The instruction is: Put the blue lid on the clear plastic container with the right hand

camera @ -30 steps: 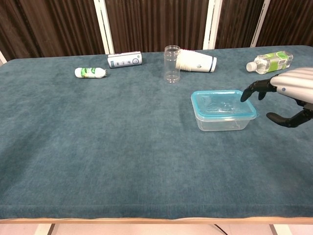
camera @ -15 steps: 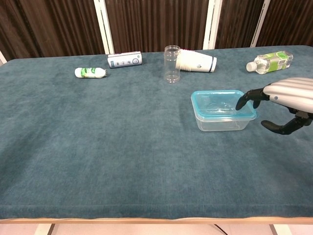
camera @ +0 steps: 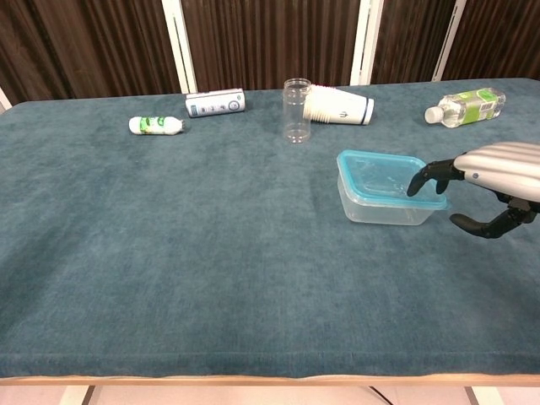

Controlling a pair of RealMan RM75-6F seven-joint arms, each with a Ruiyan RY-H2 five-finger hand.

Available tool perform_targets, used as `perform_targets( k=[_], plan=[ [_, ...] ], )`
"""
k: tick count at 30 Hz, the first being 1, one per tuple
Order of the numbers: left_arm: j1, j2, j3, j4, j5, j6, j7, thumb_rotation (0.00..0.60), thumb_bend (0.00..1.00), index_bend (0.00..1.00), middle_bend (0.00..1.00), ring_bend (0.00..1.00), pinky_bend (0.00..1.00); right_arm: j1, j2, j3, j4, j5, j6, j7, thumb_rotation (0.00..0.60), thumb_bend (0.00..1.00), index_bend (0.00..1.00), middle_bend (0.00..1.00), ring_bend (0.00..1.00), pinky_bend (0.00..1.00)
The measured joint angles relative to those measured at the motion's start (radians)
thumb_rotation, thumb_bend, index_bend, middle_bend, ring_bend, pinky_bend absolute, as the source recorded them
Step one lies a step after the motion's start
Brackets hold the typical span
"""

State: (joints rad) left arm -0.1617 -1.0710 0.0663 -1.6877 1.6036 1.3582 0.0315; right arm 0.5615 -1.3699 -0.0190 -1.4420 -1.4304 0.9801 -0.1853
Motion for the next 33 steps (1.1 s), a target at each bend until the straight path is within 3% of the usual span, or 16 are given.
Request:
perform_targets(
  k=[21,33],
  plan=[
    [0.0,0.002,0.001,-0.001,0.001,0.0,-0.003,0.6,0.48,0.17,0.08,0.08,0.3,0.003,-0.027,0.001,0.054,0.0,-0.047,0.048,0.6,0.64,0.36,0.32,0.32,0.32],
    [-0.001,0.001,0.001,-0.002,0.001,-0.003,0.003,0.6,0.48,0.17,0.07,0.08,0.3,-0.007,-0.004,0.023,0.009,-0.054,0.038,0.086,0.6,0.64,0.35,0.32,0.32,0.31]
  ],
)
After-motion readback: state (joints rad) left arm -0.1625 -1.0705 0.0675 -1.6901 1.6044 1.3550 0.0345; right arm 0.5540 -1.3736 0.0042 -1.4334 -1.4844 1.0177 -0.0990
